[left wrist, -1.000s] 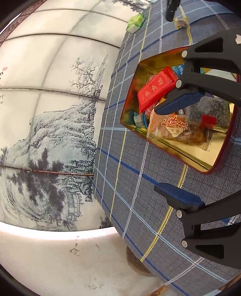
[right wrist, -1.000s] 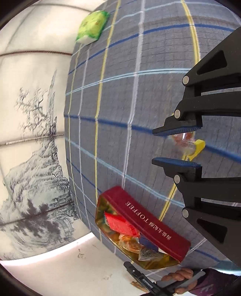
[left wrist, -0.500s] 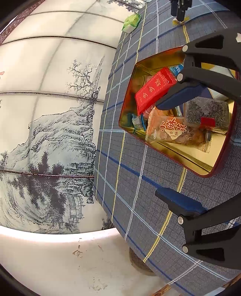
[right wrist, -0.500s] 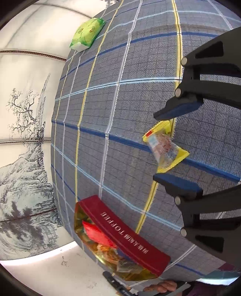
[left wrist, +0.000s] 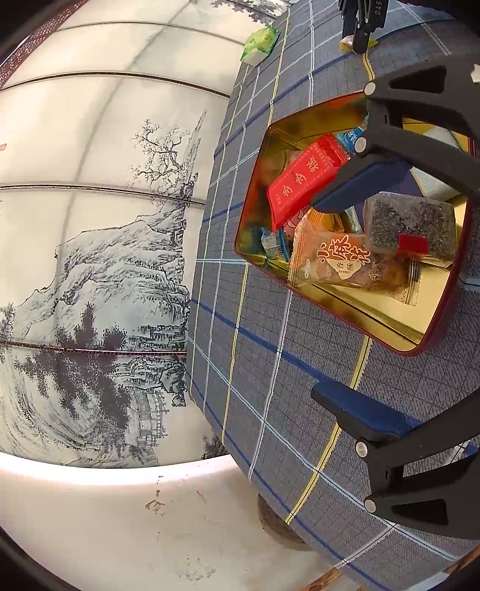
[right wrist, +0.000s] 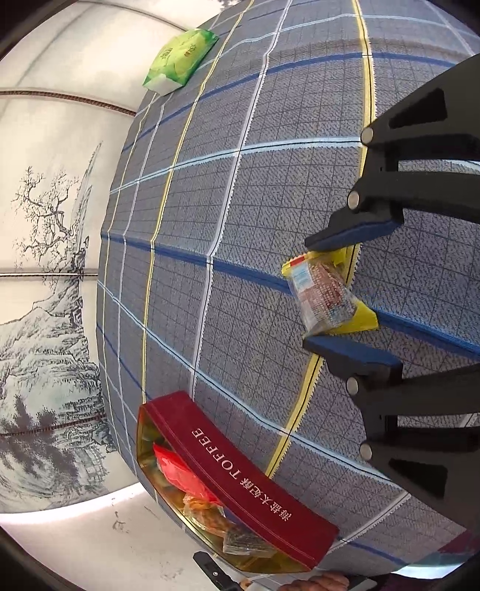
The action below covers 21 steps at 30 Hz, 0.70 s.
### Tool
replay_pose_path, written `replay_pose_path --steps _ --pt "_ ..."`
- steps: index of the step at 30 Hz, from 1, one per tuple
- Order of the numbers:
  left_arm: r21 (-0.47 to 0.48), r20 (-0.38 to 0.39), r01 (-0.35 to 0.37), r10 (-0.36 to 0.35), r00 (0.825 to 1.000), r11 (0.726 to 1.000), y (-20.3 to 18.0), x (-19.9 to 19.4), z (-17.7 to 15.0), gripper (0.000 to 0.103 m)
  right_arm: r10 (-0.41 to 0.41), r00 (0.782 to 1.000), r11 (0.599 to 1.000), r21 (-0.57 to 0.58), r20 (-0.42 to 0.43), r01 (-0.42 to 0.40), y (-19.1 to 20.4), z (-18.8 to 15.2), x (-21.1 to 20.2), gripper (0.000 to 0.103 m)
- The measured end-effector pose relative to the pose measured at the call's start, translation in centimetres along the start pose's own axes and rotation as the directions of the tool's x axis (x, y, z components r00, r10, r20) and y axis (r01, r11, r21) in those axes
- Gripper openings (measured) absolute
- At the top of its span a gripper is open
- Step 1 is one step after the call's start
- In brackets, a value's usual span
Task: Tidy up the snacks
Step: 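Carry the yellow-edged bag into the tin and open the right gripper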
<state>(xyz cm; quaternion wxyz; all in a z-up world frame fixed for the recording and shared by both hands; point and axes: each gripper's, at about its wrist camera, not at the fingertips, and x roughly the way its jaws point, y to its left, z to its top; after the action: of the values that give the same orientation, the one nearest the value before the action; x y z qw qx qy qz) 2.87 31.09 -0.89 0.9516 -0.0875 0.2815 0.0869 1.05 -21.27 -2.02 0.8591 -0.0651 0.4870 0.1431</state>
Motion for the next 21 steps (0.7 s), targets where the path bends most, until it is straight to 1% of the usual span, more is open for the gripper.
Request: replay_pose_path --steps 1,3,5,11,14,15,19,20,21 --pt "-0.003 -0.001 -0.001 0.001 1.000 1.000 0.1 0.0 0.0 0.090 0.002 1.000 1.000 -0.003 0.001 -0.002 1.2 0.4 0.2 0.042" --pt "-0.006 -0.002 -0.002 0.002 1.000 1.000 0.1 0.0 0.0 0.090 0.011 1.000 1.000 -0.008 0.007 -0.010 2.2 0.5 -0.1 0.038" --pt "-0.007 -0.004 -0.002 0.002 1.000 1.000 0.2 0.1 0.0 0.091 0.023 1.000 1.000 -0.005 0.018 -0.022 2.6 0.9 -0.6 0.038" --pt "-0.012 -0.005 -0.006 0.006 1.000 1.000 0.3 0.1 0.0 0.091 0.056 0.997 0.997 -0.056 0.051 -0.053 6.7 2.4 -1.9 0.038" --pt "-0.024 -0.003 -0.005 0.004 1.000 1.000 0.6 0.1 0.0 0.092 0.096 0.993 0.993 -0.074 0.069 -0.091 8.7 3.1 -2.8 0.038" --pt "-0.027 -0.004 -0.006 0.006 1.000 1.000 0.6 0.1 0.0 0.092 0.115 0.990 0.991 -0.085 0.079 -0.108 8.5 3.3 -3.5 0.038" --pt "-0.028 -0.001 -0.009 0.009 1.000 1.000 0.8 0.1 0.0 0.092 0.178 0.979 0.978 -0.131 0.104 -0.163 9.7 4.8 -4.5 0.038" --pt "-0.030 0.001 -0.010 0.010 1.000 1.000 0.9 0.1 0.0 0.092 0.199 0.974 0.972 -0.146 0.108 -0.183 9.4 5.0 -4.9 0.038" --pt "-0.032 0.001 -0.012 0.012 1.000 0.999 0.9 0.1 0.0 0.092 0.214 0.971 0.968 -0.157 0.109 -0.196 10.1 5.3 -5.0 0.038"
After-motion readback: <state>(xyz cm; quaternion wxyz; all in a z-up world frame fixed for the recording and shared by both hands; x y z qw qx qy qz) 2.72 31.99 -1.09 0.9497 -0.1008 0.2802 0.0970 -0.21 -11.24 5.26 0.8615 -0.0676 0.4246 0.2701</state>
